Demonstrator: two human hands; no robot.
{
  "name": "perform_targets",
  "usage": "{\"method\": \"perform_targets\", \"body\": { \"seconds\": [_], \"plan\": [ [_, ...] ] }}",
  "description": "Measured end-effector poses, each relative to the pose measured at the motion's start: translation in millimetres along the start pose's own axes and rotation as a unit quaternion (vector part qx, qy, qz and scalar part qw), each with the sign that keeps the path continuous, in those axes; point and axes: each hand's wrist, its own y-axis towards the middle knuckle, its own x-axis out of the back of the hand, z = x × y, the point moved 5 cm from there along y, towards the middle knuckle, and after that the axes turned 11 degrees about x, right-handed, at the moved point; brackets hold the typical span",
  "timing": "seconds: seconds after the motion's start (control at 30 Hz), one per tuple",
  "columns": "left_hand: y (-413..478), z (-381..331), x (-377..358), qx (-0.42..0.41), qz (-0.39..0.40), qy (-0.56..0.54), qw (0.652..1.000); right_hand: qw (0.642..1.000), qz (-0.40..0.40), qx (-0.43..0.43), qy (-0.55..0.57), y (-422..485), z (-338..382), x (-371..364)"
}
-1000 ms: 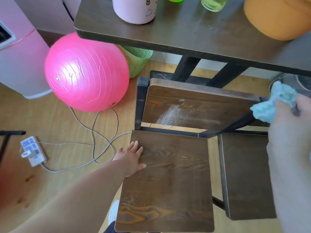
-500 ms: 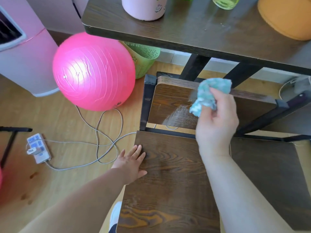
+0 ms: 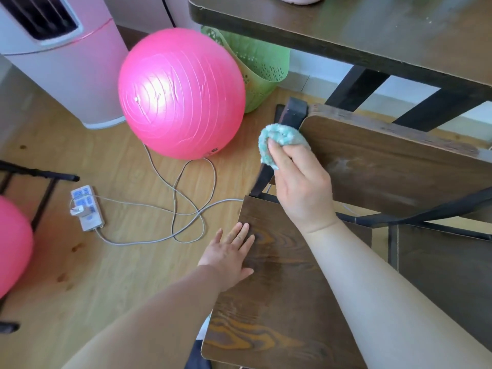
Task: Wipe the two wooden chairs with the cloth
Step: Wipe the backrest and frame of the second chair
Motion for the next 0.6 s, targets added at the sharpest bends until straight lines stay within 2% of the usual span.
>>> {"method": "perform_targets", "body": {
  "seconds": [0.17,0.6],
  "plan": [
    [3,0,1,0.006,-0.011,0.002,1.0,1.0,0.02,-0.004,-0.007,-23,-5,-32],
    [3,-1,0,0.01,0.008,-0.007,1.0,0.985,0.171,-0.01,0.022,-82,8,-85]
  ]
}}
